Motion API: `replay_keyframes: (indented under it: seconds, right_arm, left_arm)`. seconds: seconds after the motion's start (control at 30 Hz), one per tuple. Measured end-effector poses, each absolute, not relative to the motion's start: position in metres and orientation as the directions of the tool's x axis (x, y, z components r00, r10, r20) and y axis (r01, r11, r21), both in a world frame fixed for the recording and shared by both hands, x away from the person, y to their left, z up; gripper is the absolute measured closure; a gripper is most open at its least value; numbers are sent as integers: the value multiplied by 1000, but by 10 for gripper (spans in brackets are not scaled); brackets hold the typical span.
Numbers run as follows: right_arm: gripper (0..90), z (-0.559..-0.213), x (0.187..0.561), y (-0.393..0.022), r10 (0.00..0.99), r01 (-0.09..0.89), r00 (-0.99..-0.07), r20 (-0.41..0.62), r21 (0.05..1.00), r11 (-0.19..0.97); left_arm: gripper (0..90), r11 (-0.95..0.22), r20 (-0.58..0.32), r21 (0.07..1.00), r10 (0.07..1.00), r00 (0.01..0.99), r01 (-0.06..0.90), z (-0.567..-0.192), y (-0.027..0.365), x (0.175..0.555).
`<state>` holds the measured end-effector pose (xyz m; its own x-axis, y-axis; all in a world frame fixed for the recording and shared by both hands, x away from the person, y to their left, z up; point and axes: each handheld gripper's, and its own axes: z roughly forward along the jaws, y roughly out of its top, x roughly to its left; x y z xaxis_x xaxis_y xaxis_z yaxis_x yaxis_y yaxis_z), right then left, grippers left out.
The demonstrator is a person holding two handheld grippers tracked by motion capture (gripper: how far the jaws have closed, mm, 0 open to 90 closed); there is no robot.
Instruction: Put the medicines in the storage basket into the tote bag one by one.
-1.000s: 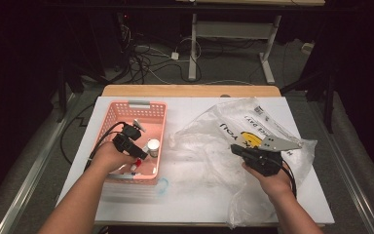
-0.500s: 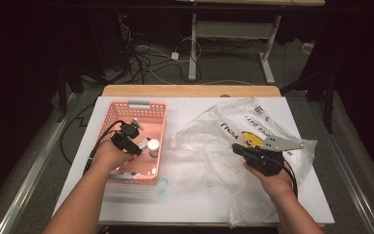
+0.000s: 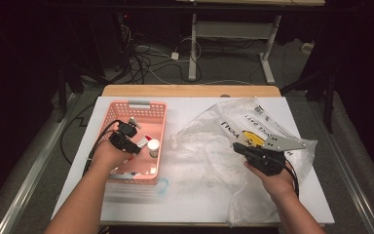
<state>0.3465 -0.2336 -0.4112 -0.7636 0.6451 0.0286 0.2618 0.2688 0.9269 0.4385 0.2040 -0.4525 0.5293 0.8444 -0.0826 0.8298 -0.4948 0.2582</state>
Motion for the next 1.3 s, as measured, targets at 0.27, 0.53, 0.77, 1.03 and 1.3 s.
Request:
replay_keyframes:
  seconds: [0.27,0.53,0.77,1.03,1.3]
  right_arm:
    - [900,-410,348,-233,643,257,-765,27,929,267]
    - [900,-407,347,-235,648,250,-761,26,934,256]
    - [900,-407,348,-235,644,250,-764,29,934,255]
    - [900,-407,347,-235,644,249,-765,29,935,253]
    - [900,-404,346,-237,647,241,-762,27,939,244]
  left_arm:
    - [679,-493,-82,276,843,532,825,-451,206,439]
    - [678,-459,-84,325,857,508,827,-442,212,437]
    - [678,-423,-113,396,859,500,815,-429,217,427]
    - [678,-391,-139,494,846,514,777,-413,219,407]
    - [678,-345,-160,560,847,506,753,-408,222,390]
